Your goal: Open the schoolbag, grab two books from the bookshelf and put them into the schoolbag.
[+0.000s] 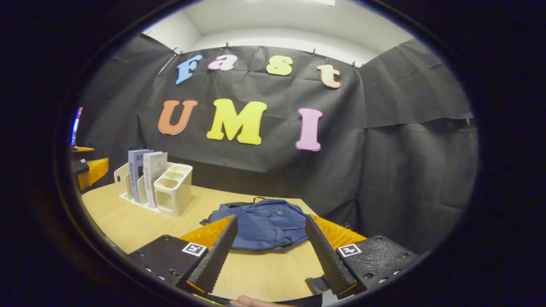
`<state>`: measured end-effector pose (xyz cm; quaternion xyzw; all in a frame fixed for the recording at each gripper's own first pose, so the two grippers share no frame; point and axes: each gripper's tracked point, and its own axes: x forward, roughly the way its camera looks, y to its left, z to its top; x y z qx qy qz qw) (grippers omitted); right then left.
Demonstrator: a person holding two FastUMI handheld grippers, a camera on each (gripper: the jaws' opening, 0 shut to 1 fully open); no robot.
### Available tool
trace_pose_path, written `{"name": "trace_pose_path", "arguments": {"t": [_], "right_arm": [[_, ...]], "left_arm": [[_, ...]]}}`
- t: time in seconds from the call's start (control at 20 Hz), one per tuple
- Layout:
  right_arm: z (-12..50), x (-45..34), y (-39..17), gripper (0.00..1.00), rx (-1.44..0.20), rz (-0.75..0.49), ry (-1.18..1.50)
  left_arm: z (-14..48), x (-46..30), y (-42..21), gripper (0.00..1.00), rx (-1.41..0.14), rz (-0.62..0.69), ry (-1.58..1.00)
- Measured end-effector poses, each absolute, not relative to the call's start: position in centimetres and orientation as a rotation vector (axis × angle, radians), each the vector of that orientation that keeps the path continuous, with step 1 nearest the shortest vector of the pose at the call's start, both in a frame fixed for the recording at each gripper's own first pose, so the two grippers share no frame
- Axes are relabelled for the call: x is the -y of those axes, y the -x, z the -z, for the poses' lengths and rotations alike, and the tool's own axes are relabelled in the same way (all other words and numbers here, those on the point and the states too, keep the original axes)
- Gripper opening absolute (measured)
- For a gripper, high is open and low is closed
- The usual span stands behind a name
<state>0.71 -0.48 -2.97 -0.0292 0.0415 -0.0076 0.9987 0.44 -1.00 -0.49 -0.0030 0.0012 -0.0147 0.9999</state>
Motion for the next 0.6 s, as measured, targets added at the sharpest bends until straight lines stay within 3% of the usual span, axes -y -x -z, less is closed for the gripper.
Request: {"name": "trace_pose_path", "arguments": {"t": [0.6], "right_arm": [[7.1,-5.3,-5.2,0.96,-0.185,-0.05,0.199]], "left_arm": [[1.6,0.7,-1.5,0.98,-0.026,0.025,0.011]]}}
